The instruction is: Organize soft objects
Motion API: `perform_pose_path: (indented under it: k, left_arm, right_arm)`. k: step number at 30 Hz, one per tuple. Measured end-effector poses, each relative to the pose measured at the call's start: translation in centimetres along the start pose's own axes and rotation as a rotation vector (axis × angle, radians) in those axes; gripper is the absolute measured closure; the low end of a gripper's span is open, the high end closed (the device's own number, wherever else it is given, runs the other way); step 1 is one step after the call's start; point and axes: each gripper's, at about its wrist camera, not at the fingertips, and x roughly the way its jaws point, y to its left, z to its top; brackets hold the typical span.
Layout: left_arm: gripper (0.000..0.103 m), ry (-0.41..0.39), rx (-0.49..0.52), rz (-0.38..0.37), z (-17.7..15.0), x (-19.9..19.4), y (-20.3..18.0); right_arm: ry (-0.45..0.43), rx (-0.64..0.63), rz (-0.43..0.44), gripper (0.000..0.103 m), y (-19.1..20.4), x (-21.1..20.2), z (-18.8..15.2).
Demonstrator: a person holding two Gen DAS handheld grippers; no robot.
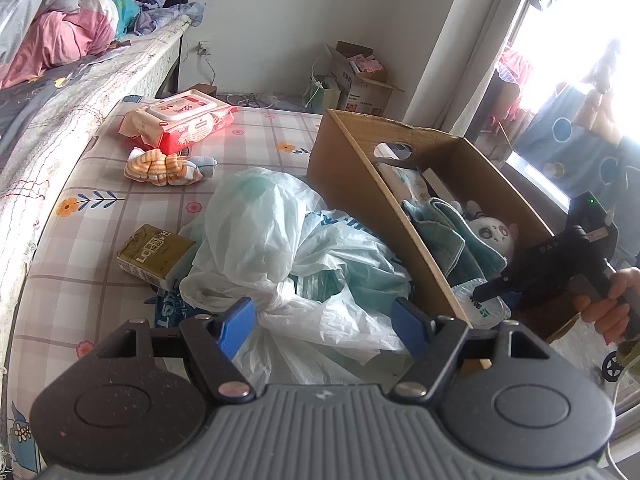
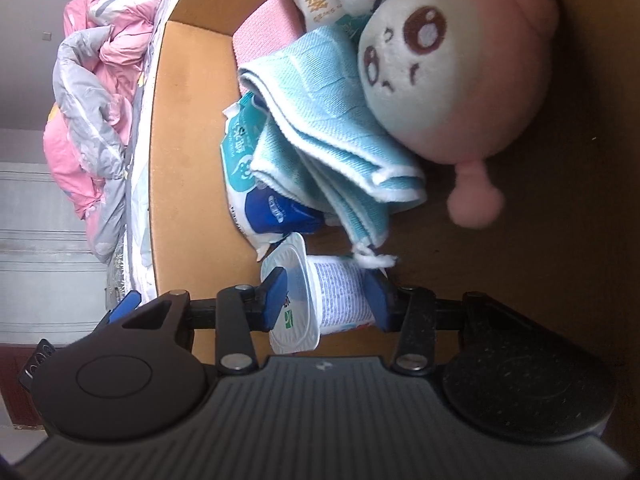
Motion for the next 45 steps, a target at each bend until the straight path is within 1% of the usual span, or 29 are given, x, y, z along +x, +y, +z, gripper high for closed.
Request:
perform_pose_path:
  k: [6,11,13,16,20,23,25,28,30,32,33,39,42,45]
  left_arm:
    - [0.027,-0.002,-0.012,0.005,-0.1,-0.3,0.4]
    - [0.027,-0.014,-0.011,0.007,-0.2,-0.9,0.6]
    - [0.027,-0.017,-0.014,0.01,-0.2,-1.1,0.8]
    - [0.027,-0.018,-0.025,0.011,-0.3,-1.3,1.3]
    - [0.027,-0.02,-0.029,0.005,-0.5,-1.4,1.4]
    - [0.027,-0.024,-0.028,-0.003,-0.6,-1.5,1.4]
    - [0.027,-0.028,-0.028,-0.008,-0.8,-1.7,1.4]
    - [0.027,-0.037,-0.028,-0.01,-1.1,-2.2,1.7]
    - [0.026,-0.046,-0.032,-0.008,-1.3,-2.8,2.1]
    - [0.023,-0.058,-0.04,-0.001,-1.6,-3.4,2.8]
    - [0.022,-0.064,-0.043,0.006,-1.8,-3.8,3.2]
    - [0.019,-0.081,-0.031,0.074,-3.4,-6.0,5.9]
    - [0.018,-0.078,-0.025,0.109,-4.7,-6.9,7.2]
    - [0.017,-0.053,-0.037,0.127,-6.3,-7.2,8.3]
  right_arm:
    - [0.04,0.005,0.072,0.065,1.0,2.5,-0.7]
    - [0.03,-0.018,0.084,0.064,2.2,3.7,-1.1]
    - [0.017,-0.026,0.082,0.065,2.4,3.8,-1.3]
    - [-0.003,-0.059,0.063,0.068,2.8,3.2,-2.2]
    - [-0.021,-0.1,0.053,0.067,4.1,2.3,-3.0]
    - [-0.032,-0.13,0.02,0.066,5.1,1.9,-3.6]
    - [-0.037,-0.128,0.01,0.066,5.3,1.7,-3.8]
    - [-0.051,-0.116,-0.008,0.066,4.5,1.1,-3.9]
    - [-0.077,-0.111,-0.022,0.064,4.5,0.8,-4.1]
    - [-0.124,-0.107,-0.04,0.055,5.0,0.2,-4.3]
    - [-0.15,-0.112,-0.044,0.054,5.5,-0.1,-4.5]
    - [-0.322,-0.214,0.014,0.047,9.9,-2.7,-6.1]
    - [-0.354,-0.282,0.028,0.044,12.8,-2.7,-6.9]
    - [-0.336,-0.364,0.046,0.042,16.1,-1.3,-8.0]
